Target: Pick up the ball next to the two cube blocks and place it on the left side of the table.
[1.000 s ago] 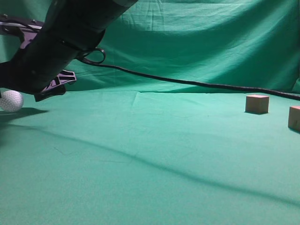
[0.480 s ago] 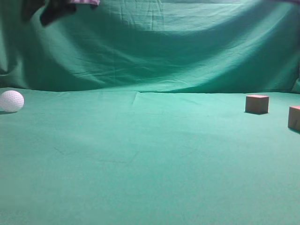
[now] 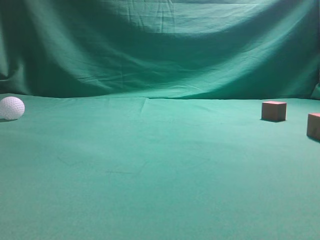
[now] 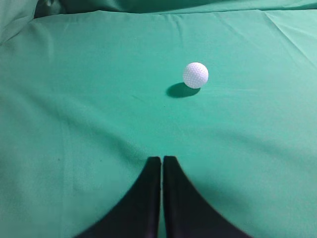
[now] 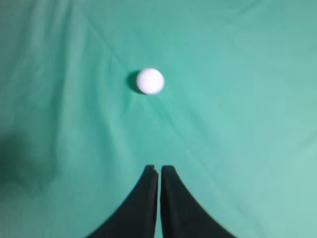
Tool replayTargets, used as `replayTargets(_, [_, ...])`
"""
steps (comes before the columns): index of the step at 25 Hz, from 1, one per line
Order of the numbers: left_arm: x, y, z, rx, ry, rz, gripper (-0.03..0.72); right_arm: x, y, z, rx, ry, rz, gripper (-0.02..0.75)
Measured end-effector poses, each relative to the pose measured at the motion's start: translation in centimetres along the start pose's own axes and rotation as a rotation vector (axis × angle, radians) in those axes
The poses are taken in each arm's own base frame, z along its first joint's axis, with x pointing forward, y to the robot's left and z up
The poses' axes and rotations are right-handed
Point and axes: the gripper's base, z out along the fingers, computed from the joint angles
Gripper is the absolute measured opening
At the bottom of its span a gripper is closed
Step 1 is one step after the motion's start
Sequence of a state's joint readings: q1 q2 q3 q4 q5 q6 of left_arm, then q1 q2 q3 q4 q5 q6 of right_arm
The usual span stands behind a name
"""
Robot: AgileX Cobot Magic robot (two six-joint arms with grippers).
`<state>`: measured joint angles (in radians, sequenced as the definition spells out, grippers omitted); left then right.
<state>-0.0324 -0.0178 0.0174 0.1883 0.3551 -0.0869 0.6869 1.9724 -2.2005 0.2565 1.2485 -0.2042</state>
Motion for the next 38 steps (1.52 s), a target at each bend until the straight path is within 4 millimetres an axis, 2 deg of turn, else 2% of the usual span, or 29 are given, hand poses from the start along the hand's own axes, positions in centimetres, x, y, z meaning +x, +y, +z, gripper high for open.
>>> replayTargets(4, [0.0,0.0,0.0,0.000,0.000,0.000,0.000,1.6,-0.6,-5.0,0.163,-0.007,0.008,0.000])
replayTargets(7, [0.0,0.0,0.0,0.000,0.000,0.000,0.000,4.2,-0.2,-7.5,0.187,0.025,0.026,0.000])
replayTargets(9, [0.0,0.0,0.0,0.000,0.000,0.000,0.000,6.6,0.2,-8.1,0.186,0.073,0.043,0.000])
replayTargets(11, [0.0,0.0,0.0,0.000,0.000,0.000,0.000,8.8,0.8,-9.1,0.191,0.049,0.057,0.000])
replayTargets(14, [0.0,0.0,0.0,0.000,0.000,0.000,0.000,12.2,1.4,-9.8,0.204,-0.022,0.080,0.000])
replayTargets(20, [0.0,0.0,0.0,0.000,0.000,0.000,0.000,18.5,2.2,-9.6,0.223,-0.163,0.107,0.000])
replayTargets(27, [0.0,0.0,0.0,0.000,0.000,0.000,0.000,23.9,3.1,-9.9,0.209,-0.336,0.189,0.000])
replayTargets(31, [0.0,0.0,0.0,0.000,0.000,0.000,0.000,25.7,3.4,-10.0,0.202,-0.344,0.200,0.000])
replayTargets(38, [0.0,0.0,0.0,0.000,0.000,0.000,0.000,27.2,3.6,-10.8,0.238,-0.361,0.156,0.000])
